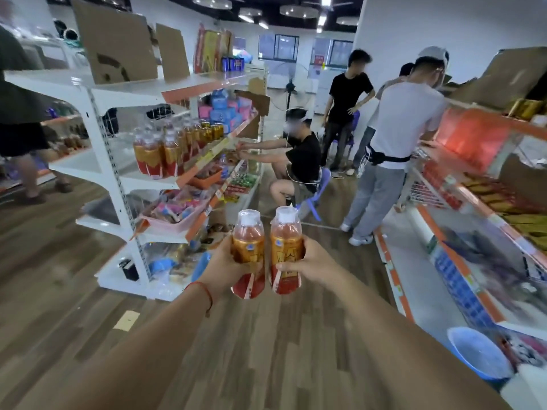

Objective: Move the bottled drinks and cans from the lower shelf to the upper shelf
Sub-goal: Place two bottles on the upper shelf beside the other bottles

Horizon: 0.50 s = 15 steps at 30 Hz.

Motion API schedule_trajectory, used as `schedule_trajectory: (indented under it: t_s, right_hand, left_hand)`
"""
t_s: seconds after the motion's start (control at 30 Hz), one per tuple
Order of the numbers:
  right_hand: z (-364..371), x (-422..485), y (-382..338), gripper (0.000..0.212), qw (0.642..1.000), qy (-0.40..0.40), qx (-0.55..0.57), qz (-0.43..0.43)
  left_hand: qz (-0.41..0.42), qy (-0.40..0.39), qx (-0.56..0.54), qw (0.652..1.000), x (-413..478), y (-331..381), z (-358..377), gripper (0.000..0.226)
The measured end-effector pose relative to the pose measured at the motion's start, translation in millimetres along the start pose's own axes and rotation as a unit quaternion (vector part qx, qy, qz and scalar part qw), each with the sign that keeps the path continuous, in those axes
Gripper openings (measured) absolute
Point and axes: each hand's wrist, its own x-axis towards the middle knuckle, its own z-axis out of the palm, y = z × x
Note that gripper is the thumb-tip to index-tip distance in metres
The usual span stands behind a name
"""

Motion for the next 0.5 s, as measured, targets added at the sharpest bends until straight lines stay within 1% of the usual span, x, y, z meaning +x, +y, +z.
schedule_trajectory:
  t_s: [0.1, 0.27, 0.3, 0.43, 0.5]
  right_hand:
    - [-26, 68, 14, 0.073, 1.000, 0.001, 0.016, -0.007]
    - [-83, 180, 15, 0.056, 1.000, 0.000, 0.012, -0.016]
    - [-94, 201, 12, 0.057, 1.000, -0.002, 0.013, -0.018]
    - [-127, 279, -1, 0.076, 0.999, -0.005, 0.007, -0.038]
    - [-139, 320, -7, 0.074, 0.999, -0.009, 0.006, -0.047]
  left_hand:
    - [-0.003, -0.010, 0.001, 1.000, 74, -1, 13, 0.064]
    - [0.006, -0.004, 0.013, 1.000, 199, 15, 30, 0.064]
    - [0.010, -0.003, 0.011, 1.000, 222, 19, 32, 0.064]
    - [0.010, -0.007, -0.005, 1.000, 304, 36, 34, 0.063]
    - [0.018, -0.014, -0.003, 1.000, 344, 43, 31, 0.066]
